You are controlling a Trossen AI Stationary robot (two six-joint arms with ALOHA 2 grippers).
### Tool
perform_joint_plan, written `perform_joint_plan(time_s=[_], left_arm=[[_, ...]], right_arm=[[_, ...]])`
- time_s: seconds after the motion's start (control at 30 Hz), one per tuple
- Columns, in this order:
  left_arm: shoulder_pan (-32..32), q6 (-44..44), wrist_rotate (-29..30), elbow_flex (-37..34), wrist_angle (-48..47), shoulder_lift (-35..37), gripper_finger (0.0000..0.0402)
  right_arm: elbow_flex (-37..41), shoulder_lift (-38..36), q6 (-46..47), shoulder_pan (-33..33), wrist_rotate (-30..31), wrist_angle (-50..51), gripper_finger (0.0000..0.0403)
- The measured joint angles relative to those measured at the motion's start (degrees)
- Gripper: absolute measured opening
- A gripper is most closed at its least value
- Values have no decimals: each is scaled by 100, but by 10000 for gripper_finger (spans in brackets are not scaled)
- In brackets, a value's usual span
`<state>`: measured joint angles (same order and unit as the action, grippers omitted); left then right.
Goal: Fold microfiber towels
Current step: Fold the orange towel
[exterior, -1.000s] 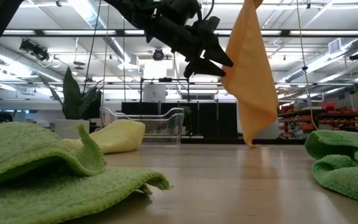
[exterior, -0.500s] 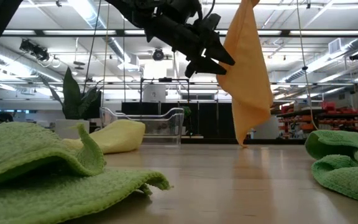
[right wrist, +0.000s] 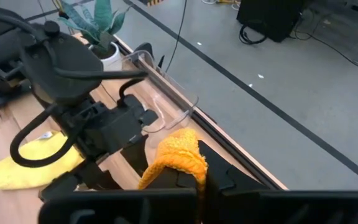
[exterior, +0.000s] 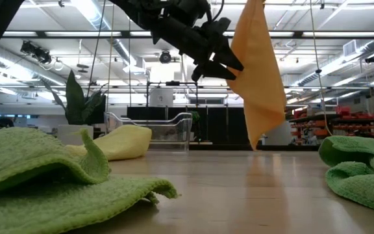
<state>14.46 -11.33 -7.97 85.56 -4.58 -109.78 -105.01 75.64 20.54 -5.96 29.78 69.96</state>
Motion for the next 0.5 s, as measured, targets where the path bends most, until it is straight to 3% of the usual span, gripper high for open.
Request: perform_joint_plan(time_s=[0.5], left_arm=[[-57,-286,-185,0,157,-309,194]], right_arm=[[0,-2,-116,-2,15,-140,0]])
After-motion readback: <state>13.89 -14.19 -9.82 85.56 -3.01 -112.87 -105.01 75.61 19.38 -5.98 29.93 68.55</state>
